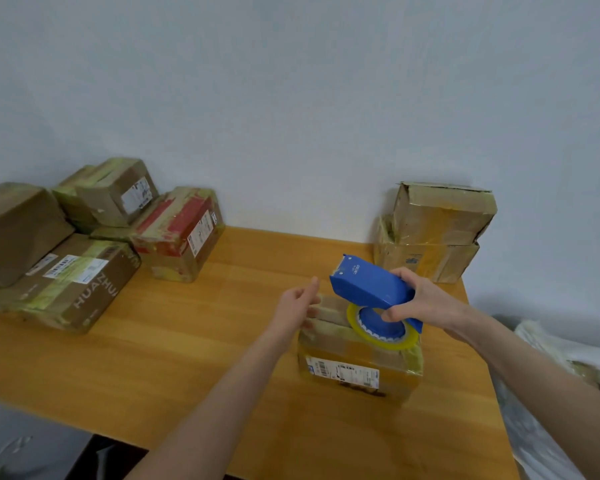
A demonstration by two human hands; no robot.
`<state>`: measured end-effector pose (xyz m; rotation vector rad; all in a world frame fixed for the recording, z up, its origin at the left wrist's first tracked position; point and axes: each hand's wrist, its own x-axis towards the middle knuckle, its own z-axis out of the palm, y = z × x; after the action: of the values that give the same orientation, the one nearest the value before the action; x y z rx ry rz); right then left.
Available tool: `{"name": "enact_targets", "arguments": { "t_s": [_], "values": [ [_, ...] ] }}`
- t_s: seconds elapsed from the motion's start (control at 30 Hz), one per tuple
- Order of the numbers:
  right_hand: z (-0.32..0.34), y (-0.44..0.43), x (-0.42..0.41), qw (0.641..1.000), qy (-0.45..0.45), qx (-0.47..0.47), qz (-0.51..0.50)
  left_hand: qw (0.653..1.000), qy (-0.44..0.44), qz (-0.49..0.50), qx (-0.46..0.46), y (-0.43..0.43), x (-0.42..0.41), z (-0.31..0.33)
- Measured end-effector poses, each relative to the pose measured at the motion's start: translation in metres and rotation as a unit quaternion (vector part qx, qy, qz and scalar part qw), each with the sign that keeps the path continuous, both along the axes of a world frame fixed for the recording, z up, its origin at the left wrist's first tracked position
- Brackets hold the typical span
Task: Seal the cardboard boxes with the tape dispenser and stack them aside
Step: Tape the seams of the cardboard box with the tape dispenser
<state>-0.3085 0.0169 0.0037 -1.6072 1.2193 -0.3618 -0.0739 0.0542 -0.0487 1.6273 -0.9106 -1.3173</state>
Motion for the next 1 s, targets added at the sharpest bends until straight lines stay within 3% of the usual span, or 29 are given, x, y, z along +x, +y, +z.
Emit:
{"name": "enact_targets", "arguments": {
  "t_s": [0.2, 0.43, 0.57, 0.77, 1.0],
  "values": [
    [0.003, 0.001, -0.001, 1.000, 0.006, -0.001, 0.020, 0.990, 0.113, -0.024, 0.084, -0.015, -0.018, 0.014],
    [0.003, -0.001, -0.001, 0.999, 0.016, -0.001, 0.034, 0.994, 0.089, -0.028, 0.063, -0.017, -0.007, 0.010],
    [0.004, -0.004, -0.001, 0.999, 0.023, -0.006, 0.043, 0.988, 0.123, 0.006, 0.090, -0.018, 0.003, 0.010],
    [0.001, -0.006, 0.007, 0.993, 0.066, -0.076, 0.059, 0.997, -0.003, -0.023, 0.067, -0.016, 0.011, 0.009],
    [0.005, -0.003, 0.017, 0.963, 0.169, -0.186, 0.102, 0.996, -0.084, -0.015, 0.023, -0.015, 0.018, 0.004]
  ]
}}
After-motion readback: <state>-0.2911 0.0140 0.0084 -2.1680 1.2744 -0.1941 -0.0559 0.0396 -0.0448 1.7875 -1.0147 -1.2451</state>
